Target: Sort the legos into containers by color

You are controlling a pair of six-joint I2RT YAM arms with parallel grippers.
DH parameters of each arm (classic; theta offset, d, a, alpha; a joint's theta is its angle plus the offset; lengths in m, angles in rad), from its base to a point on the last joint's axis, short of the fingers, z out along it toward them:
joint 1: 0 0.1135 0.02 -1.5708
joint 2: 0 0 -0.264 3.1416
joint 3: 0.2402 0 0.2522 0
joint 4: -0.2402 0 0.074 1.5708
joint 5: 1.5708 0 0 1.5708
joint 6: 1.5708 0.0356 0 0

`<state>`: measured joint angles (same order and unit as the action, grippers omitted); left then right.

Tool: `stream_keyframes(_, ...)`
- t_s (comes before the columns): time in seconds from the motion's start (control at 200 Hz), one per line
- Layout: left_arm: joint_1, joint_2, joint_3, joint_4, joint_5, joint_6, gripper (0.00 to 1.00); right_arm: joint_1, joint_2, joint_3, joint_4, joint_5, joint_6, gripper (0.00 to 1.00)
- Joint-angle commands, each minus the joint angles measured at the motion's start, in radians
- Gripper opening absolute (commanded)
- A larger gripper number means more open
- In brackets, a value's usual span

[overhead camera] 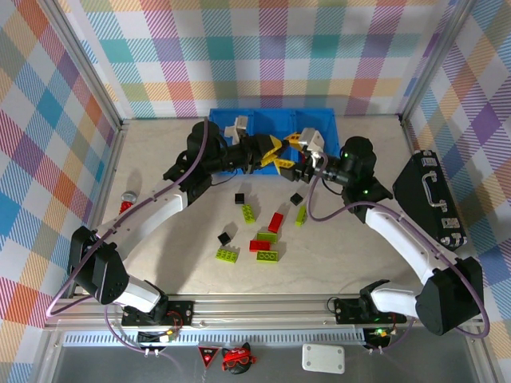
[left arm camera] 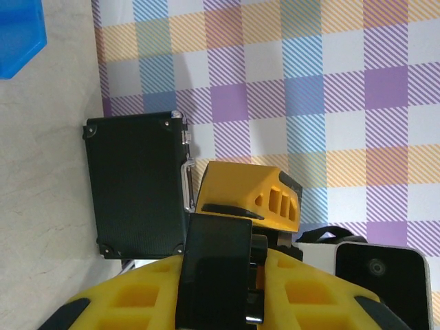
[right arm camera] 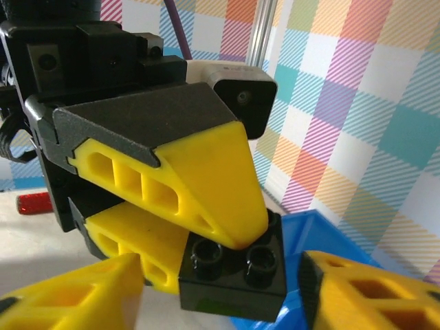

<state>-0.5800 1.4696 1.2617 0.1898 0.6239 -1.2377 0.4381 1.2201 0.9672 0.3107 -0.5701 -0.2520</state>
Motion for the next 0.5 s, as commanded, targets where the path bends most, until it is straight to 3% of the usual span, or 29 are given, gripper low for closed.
stream_keyframes(0.0,0.046,0.023,0.045,-0.038,-0.015,0.026,0.21,0.007,-0.051,0.003,-0.05,0.04,-0.007,0.71)
stream_keyframes(0.16,0.162,0.082,0.12,-0.233,-0.032,0.215,0.21,0.007,-0.148,-0.066,-0.13,0.129,-0.017,0.73)
stream_keyframes(0.36,0.276,0.254,0.285,-0.545,-0.182,0.502,0.21,0.007,-0.242,-0.14,-0.2,0.183,0.0,0.74)
stream_keyframes(0.495,0.309,0.394,0.392,-0.639,-0.262,0.619,0.21,0.007,-0.284,-0.166,-0.222,0.196,0.007,0.73)
